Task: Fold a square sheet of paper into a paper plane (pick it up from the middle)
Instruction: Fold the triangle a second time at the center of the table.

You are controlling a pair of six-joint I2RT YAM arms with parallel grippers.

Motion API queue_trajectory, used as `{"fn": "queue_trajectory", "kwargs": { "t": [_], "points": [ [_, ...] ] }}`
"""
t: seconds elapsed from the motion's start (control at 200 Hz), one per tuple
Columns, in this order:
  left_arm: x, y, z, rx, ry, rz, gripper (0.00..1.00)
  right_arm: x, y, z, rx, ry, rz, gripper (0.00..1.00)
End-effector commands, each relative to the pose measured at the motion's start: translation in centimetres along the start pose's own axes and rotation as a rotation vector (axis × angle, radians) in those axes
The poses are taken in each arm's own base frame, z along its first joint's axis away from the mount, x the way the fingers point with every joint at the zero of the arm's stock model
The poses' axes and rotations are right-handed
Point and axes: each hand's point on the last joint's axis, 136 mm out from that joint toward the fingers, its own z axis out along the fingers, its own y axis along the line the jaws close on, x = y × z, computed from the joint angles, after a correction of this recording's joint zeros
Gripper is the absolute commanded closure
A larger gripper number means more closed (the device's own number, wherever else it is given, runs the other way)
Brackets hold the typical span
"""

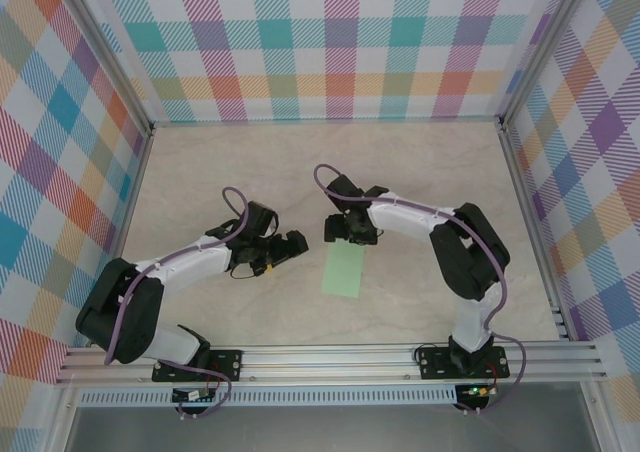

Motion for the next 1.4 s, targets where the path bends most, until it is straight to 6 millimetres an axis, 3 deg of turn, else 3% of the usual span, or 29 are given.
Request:
{"fn": "queue_trajectory", "kwargs": {
  "t": [0.0,0.16,0.34,0.81,1.155,1.395],
  "points": [
    [-0.2,-0.8,0.1,0.021,0.011,-0.003,0.04,0.1,-0.1,0.5,0.042,0.031,-0.003,0.14],
    [0.0,-0.9,0.3,0.02,0.02,-0.003,0.04,0.3,0.1,1.7,0.062,0.06,-0.014,0.12],
    [0.8,-1.7,0.5,0.046,0.059,0.009,0.05,1.5,-1.2,3.1,0.122,0.107,-0.011,0.14],
    [6.4,-5.8,1.3,0.22,0.254,-0.003,0.09,3.4,-5.0,4.5,0.087,0.183,0.118,0.17],
    [9.0,-6.3,3.1,0.203,0.335,0.007,0.35,3.7,-5.9,5.1,0.075,0.21,0.16,0.18],
    [10.0,-6.0,4.2,0.154,0.372,0.032,0.4,3.8,-6.1,5.1,0.075,0.215,0.166,0.19]
  ]
}}
